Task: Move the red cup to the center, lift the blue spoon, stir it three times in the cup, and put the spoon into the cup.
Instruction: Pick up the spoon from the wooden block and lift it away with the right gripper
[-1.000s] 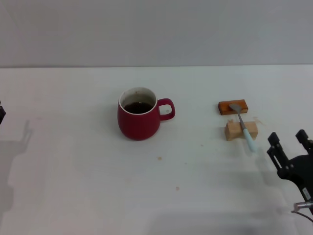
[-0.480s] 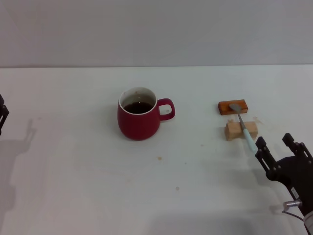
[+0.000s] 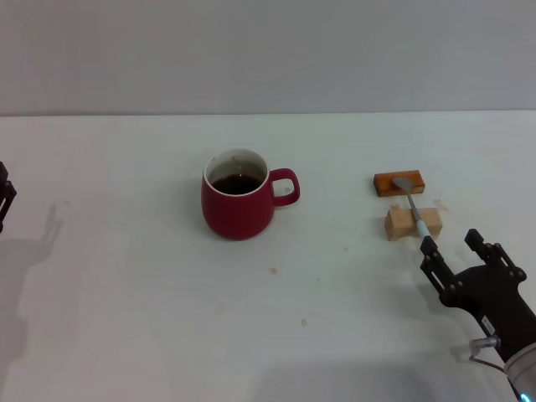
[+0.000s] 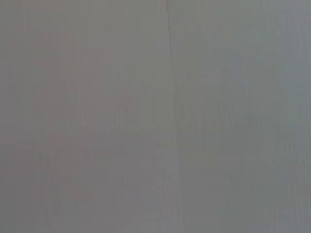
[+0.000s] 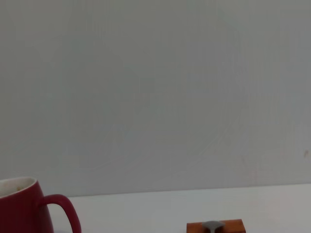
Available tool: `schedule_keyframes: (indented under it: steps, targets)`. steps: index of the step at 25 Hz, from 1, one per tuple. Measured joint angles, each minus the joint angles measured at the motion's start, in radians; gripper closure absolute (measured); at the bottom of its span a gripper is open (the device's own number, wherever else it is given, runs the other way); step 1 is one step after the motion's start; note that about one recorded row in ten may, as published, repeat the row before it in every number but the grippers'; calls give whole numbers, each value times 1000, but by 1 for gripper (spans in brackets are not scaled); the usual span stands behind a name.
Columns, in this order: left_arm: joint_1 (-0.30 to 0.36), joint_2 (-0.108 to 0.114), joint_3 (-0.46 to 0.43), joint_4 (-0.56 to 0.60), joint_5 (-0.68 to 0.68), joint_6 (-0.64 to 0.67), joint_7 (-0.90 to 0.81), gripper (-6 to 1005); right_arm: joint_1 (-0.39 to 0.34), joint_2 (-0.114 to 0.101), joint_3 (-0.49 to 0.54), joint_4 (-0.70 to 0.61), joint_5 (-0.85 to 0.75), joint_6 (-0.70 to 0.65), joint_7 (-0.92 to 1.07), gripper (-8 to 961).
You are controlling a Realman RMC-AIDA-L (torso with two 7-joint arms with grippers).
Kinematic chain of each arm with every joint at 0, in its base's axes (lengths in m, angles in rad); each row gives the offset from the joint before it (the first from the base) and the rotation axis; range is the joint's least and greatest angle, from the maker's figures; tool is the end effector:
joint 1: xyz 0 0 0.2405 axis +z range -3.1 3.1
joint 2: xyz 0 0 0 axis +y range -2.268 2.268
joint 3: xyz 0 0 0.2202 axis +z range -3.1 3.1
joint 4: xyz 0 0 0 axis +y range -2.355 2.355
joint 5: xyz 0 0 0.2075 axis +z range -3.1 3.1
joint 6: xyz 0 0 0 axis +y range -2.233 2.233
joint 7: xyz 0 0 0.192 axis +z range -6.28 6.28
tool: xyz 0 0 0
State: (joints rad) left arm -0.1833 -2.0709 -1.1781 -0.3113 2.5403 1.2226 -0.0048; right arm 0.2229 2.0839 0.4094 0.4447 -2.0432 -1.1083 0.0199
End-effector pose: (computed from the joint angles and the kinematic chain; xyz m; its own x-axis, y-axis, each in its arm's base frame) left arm -0.3337 0.3133 0.0393 0.7657 -0.0866 0.6373 0.6427 0.0662 -0.7632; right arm 0.2778 0.2872 -0.0851 0.6442 -0.1473 -0.7505 -0.7567 -0.2656 -0.5974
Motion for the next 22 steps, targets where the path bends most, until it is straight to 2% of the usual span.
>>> schedule_keyframes:
  steps: [22]
  targets:
    - [1,0,8,0,-1,3,2,140,37,1,7,0,0,72,0,268]
